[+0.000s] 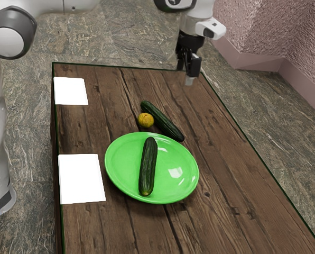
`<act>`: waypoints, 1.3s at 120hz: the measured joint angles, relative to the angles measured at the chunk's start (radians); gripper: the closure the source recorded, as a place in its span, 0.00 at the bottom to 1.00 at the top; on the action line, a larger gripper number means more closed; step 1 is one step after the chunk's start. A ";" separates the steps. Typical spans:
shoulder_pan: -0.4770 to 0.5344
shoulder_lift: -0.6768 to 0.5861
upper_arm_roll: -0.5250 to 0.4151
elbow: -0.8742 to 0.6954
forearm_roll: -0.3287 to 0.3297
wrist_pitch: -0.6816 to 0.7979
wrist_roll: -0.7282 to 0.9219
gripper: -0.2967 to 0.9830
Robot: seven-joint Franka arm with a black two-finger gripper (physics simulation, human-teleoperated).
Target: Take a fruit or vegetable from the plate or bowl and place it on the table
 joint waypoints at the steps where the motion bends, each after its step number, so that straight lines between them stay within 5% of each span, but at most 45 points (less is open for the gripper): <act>1: -0.001 0.000 0.001 0.002 0.000 -0.001 0.002 0.23; 47: -0.014 0.054 0.071 0.049 -0.009 -0.032 -0.054 0.23; 74: 0.120 0.066 0.130 0.071 -0.027 -0.094 -0.213 0.23; 88: 0.028 0.062 0.128 0.042 -0.041 -0.116 -0.294 0.23; 115: -0.233 -0.083 0.140 -0.275 -0.052 -0.046 -0.413 0.23; 131: -0.111 -0.151 0.148 -0.434 -0.055 0.058 -0.511 0.23; 156: -0.102 -0.198 0.165 -0.592 -0.056 0.270 -0.656 0.23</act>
